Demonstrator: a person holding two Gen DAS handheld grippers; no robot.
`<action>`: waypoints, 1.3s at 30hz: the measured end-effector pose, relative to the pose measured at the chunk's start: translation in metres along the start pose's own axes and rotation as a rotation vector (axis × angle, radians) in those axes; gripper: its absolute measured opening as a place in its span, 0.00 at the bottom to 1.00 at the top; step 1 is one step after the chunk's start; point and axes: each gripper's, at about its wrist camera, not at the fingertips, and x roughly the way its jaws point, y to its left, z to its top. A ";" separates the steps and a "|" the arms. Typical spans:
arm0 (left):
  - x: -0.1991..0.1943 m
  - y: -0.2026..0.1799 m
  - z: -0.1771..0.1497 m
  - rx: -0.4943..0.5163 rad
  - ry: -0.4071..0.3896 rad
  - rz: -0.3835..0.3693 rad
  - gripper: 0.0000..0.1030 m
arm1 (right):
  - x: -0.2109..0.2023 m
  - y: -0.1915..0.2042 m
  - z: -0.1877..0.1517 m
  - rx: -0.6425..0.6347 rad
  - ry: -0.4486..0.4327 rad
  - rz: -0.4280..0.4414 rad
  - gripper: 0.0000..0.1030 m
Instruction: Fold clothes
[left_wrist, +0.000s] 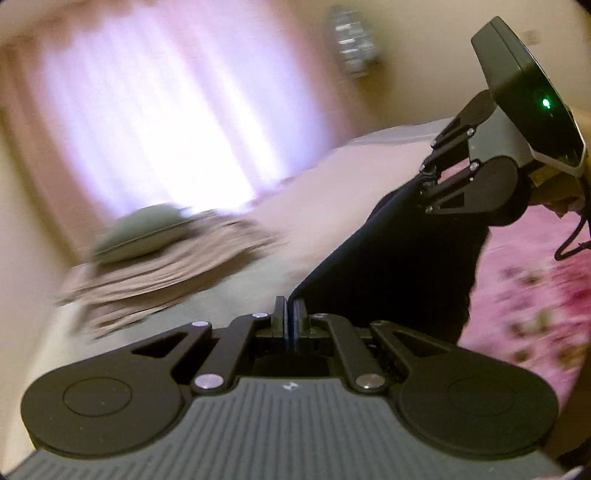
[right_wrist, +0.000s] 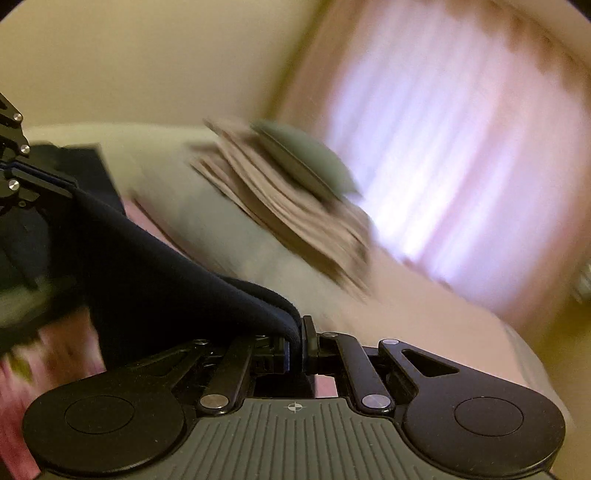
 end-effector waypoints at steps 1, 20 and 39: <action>0.005 -0.018 0.011 0.017 -0.013 -0.053 0.02 | -0.016 -0.019 -0.017 0.019 0.032 -0.040 0.03; 0.085 -0.142 0.121 0.338 -0.170 -0.489 0.02 | -0.187 -0.104 -0.116 0.400 0.325 -0.315 0.03; 0.478 -0.237 0.191 0.240 0.355 -0.325 0.44 | 0.001 -0.383 -0.299 0.667 0.432 -0.144 0.68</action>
